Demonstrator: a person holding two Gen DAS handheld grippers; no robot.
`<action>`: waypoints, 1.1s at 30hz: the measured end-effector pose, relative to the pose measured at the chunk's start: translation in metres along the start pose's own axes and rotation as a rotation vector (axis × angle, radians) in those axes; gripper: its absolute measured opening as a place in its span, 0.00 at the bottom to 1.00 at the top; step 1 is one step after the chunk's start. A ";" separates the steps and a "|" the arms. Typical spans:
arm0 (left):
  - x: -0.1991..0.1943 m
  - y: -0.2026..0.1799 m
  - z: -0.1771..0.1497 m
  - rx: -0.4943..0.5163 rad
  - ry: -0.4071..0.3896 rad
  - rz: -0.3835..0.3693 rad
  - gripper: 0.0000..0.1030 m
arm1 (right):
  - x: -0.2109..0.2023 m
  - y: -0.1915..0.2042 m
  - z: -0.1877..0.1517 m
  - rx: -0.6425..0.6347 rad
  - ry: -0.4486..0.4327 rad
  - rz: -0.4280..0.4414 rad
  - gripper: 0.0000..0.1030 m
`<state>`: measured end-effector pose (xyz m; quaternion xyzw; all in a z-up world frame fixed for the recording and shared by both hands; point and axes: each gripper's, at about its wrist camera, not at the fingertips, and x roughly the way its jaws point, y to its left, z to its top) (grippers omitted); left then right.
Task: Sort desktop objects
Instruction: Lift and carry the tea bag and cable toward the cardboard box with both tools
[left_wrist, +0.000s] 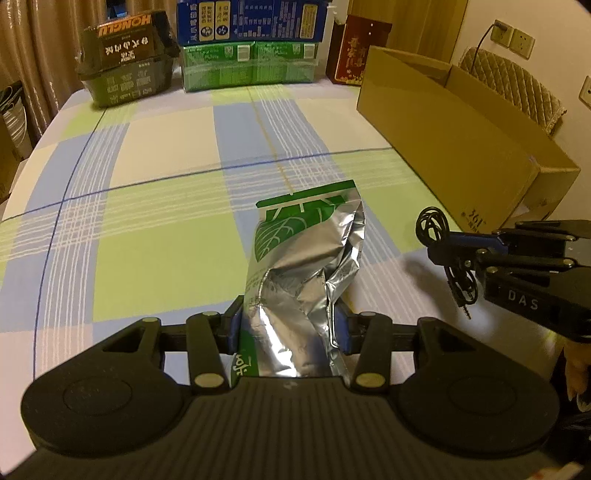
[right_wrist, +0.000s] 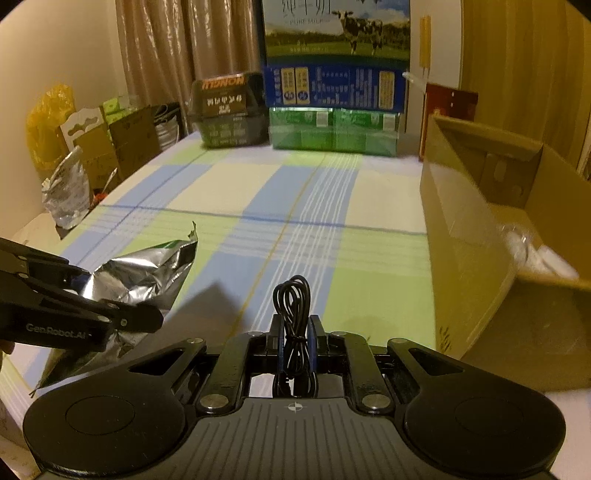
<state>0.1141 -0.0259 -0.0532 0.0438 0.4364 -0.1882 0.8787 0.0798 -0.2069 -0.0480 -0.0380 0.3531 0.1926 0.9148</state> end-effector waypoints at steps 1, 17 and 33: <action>-0.001 0.000 0.001 -0.002 -0.002 0.002 0.40 | -0.003 0.000 0.003 -0.002 -0.006 -0.003 0.09; -0.048 -0.048 0.037 -0.020 -0.061 0.039 0.40 | -0.067 -0.024 0.040 0.044 -0.076 -0.048 0.09; -0.079 -0.118 0.052 0.006 -0.098 -0.023 0.40 | -0.139 -0.073 0.039 0.102 -0.119 -0.136 0.09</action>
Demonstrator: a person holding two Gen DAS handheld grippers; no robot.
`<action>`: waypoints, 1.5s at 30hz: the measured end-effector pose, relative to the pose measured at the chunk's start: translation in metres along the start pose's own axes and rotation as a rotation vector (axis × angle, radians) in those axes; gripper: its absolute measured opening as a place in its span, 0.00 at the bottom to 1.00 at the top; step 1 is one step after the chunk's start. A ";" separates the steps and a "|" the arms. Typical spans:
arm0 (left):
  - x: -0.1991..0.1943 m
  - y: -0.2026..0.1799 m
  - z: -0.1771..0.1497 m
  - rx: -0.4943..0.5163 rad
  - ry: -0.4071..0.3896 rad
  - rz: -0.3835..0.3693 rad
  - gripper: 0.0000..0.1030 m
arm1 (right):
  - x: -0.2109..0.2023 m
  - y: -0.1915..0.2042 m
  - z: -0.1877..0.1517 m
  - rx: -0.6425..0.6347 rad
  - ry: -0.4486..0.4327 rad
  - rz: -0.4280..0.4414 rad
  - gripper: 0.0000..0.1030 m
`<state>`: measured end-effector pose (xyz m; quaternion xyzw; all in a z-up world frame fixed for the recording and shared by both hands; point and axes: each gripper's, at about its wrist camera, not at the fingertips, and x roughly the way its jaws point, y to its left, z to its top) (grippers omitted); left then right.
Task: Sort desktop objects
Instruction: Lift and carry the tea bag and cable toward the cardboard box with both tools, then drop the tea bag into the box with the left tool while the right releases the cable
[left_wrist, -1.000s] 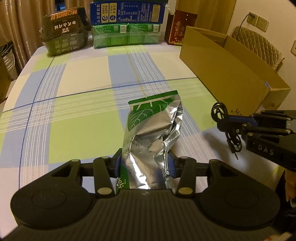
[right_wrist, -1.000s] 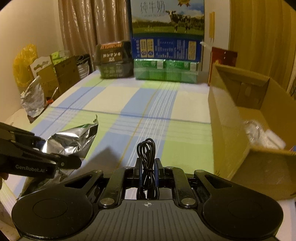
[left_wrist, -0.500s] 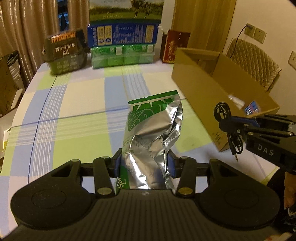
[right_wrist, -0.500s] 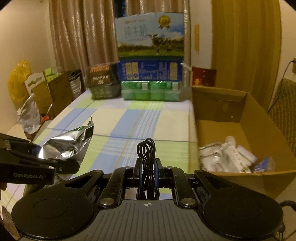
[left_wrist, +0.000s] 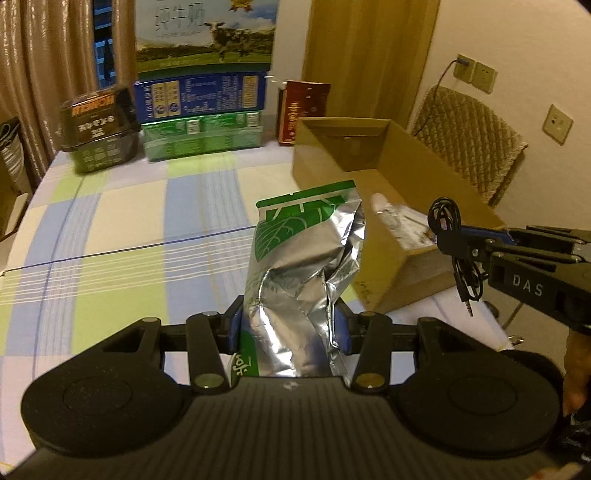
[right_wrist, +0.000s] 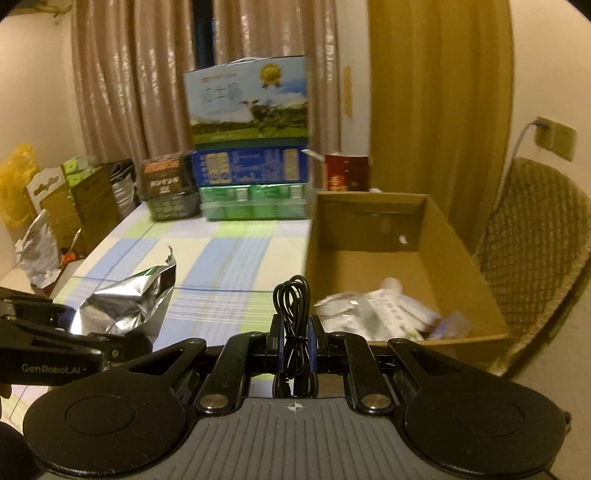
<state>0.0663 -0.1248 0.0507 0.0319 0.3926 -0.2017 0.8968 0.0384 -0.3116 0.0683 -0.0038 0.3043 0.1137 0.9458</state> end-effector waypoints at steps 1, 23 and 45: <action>0.000 -0.005 0.001 0.005 0.000 -0.007 0.40 | -0.003 -0.005 0.000 0.007 -0.003 -0.008 0.09; 0.022 -0.104 0.042 0.106 -0.009 -0.131 0.40 | -0.017 -0.097 0.011 0.077 -0.002 -0.138 0.09; 0.076 -0.127 0.103 0.038 -0.011 -0.142 0.40 | 0.027 -0.139 0.040 0.061 0.013 -0.139 0.09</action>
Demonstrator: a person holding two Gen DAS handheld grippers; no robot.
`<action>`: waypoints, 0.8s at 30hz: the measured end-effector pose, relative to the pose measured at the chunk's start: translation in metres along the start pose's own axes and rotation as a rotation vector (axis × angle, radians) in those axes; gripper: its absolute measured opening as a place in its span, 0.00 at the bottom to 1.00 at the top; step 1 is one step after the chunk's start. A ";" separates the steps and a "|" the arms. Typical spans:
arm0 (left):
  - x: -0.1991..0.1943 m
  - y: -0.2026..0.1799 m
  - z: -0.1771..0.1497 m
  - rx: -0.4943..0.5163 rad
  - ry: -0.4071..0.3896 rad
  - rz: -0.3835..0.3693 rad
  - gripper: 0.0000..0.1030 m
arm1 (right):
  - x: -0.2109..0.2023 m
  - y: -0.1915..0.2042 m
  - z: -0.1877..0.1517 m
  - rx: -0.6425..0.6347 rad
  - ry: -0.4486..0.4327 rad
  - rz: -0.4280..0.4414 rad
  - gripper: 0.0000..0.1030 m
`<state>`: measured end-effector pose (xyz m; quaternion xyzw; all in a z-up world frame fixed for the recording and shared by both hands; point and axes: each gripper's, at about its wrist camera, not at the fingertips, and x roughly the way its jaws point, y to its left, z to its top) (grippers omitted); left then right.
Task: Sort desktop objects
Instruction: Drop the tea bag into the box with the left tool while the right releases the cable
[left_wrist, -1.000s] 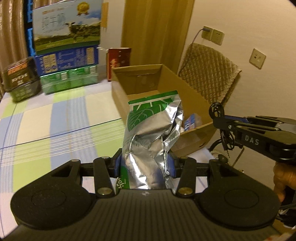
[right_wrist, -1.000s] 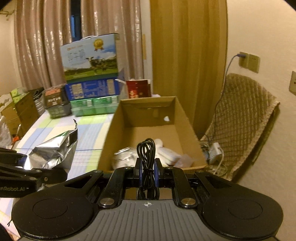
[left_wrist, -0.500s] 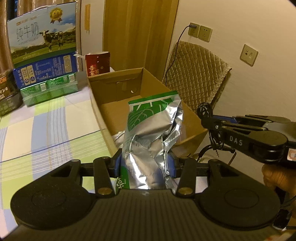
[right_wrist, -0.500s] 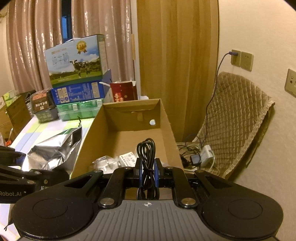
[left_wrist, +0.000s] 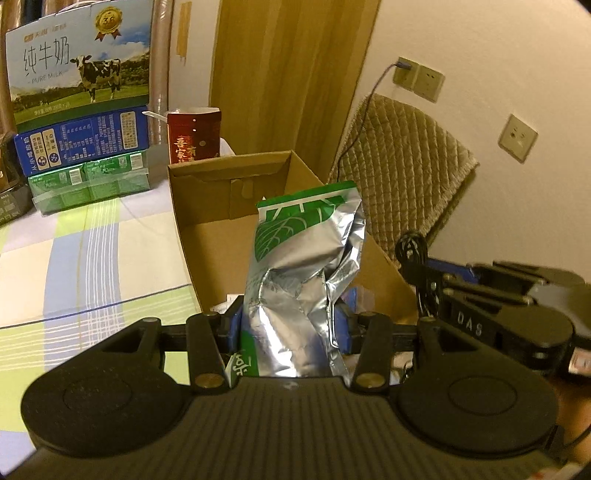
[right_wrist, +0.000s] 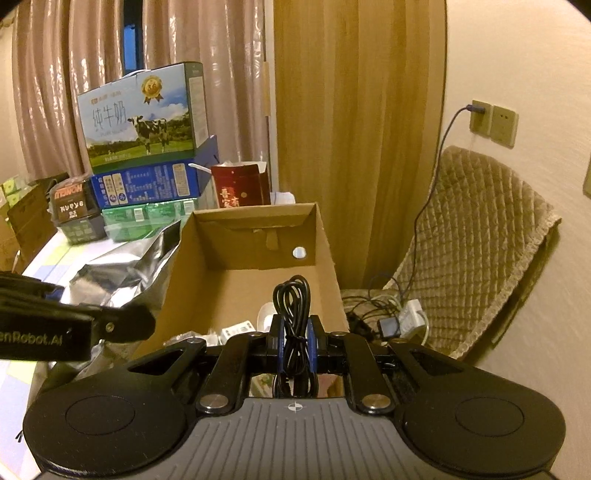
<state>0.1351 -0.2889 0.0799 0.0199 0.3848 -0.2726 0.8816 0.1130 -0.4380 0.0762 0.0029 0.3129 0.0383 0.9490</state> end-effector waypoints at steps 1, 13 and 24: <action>0.003 0.002 0.003 -0.007 -0.001 0.001 0.40 | 0.003 0.000 0.002 -0.002 0.001 0.003 0.09; 0.038 0.016 0.031 -0.057 0.002 0.021 0.40 | 0.042 -0.001 0.023 -0.015 0.020 0.020 0.09; 0.065 0.032 0.040 -0.099 0.022 0.016 0.40 | 0.063 -0.002 0.030 -0.029 0.034 0.019 0.09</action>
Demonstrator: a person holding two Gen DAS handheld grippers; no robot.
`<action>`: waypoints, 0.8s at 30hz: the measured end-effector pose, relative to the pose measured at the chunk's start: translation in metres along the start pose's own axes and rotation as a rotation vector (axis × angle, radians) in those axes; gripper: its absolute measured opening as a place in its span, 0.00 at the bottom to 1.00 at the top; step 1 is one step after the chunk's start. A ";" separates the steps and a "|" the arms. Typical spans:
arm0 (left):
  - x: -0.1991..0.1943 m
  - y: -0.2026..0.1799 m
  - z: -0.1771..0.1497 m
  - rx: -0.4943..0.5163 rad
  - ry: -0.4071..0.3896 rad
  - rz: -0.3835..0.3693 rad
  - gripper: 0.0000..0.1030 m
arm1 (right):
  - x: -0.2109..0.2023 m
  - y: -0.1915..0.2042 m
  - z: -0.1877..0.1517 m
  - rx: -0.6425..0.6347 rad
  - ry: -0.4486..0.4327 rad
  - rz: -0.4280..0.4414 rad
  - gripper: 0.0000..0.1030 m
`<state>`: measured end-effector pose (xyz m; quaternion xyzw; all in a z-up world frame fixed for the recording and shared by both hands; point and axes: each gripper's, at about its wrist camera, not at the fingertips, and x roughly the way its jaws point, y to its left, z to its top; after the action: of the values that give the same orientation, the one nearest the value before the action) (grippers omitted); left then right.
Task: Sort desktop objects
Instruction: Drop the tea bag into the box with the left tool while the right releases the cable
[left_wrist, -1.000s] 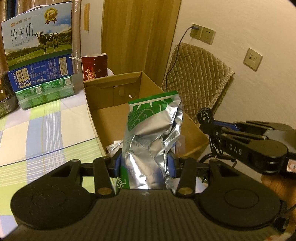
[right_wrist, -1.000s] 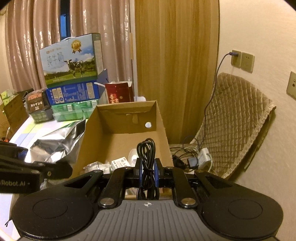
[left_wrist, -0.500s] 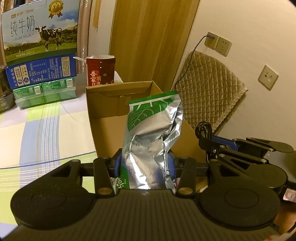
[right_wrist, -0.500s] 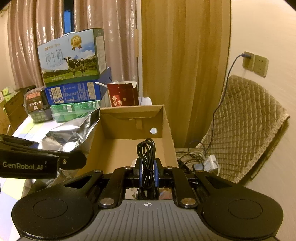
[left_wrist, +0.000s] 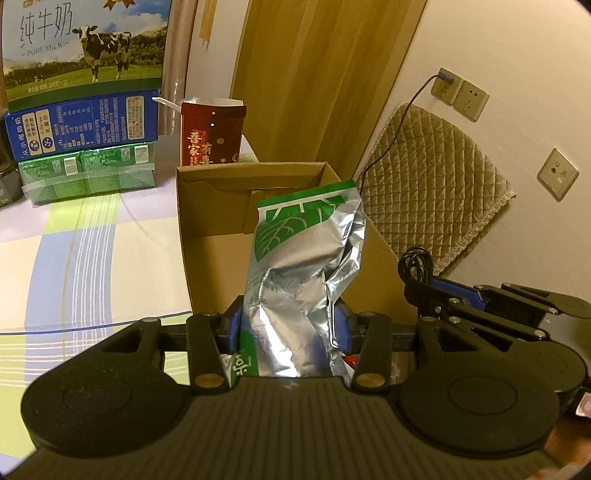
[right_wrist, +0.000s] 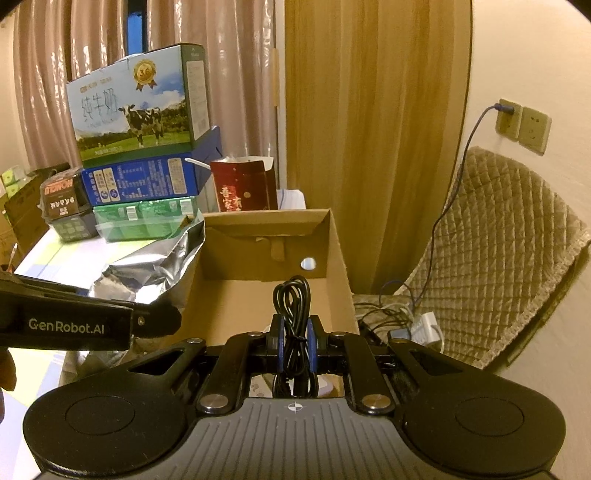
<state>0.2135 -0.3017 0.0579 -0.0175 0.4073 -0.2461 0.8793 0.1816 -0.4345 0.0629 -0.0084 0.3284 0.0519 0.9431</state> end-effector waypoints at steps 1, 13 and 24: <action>0.002 0.000 0.000 -0.002 0.001 0.000 0.40 | 0.002 0.000 0.001 0.000 0.001 -0.001 0.09; 0.015 0.008 0.006 -0.026 0.008 -0.002 0.41 | 0.012 -0.001 0.005 0.007 0.008 -0.001 0.09; 0.008 0.016 0.008 -0.025 -0.013 0.015 0.42 | 0.014 -0.005 0.003 0.013 0.010 0.001 0.09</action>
<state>0.2302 -0.2927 0.0535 -0.0270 0.4048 -0.2343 0.8835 0.1946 -0.4379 0.0569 -0.0026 0.3334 0.0500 0.9415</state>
